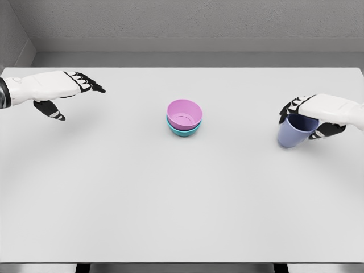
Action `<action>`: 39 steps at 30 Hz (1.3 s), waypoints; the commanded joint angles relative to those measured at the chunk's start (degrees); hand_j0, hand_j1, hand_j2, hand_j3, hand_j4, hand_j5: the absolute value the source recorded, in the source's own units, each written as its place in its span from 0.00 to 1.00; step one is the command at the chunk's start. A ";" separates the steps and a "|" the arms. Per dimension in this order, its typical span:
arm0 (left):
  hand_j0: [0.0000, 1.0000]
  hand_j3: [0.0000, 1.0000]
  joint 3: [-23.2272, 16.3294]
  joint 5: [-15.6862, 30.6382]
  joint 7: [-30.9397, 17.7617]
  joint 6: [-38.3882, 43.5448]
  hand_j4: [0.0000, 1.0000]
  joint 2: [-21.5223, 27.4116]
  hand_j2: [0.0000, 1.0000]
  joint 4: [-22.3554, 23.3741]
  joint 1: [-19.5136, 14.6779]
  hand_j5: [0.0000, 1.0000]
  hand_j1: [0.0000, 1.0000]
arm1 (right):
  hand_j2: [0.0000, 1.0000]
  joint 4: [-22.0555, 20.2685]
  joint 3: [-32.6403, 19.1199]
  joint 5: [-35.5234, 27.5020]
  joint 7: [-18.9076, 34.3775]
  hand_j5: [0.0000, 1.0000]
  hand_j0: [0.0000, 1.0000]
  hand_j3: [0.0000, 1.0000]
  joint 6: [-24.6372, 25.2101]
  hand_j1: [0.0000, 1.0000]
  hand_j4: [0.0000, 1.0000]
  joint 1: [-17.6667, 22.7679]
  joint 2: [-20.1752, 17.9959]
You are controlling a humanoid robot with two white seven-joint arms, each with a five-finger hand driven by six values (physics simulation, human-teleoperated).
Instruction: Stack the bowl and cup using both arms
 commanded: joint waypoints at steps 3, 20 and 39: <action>1.00 1.00 0.05 0.30 0.03 0.13 1.00 0.05 1.00 0.00 0.00 1.00 1.00 | 0.57 -0.98 -0.47 -0.34 0.02 0.57 0.57 0.57 0.02 0.57 0.57 -0.26 -0.29; 1.00 1.00 -0.03 0.39 0.03 0.13 1.00 0.14 1.00 0.00 0.00 1.00 1.00 | 0.57 -5.99 -3.02 -0.61 -0.06 0.57 0.57 0.57 0.20 0.57 0.57 -2.64 -0.02; 1.00 1.00 0.05 0.30 0.03 0.13 1.00 0.05 1.00 0.00 0.00 1.00 1.00 | 0.57 -8.46 -2.67 -0.96 -0.06 0.57 0.57 0.57 0.81 0.57 0.57 -6.77 7.18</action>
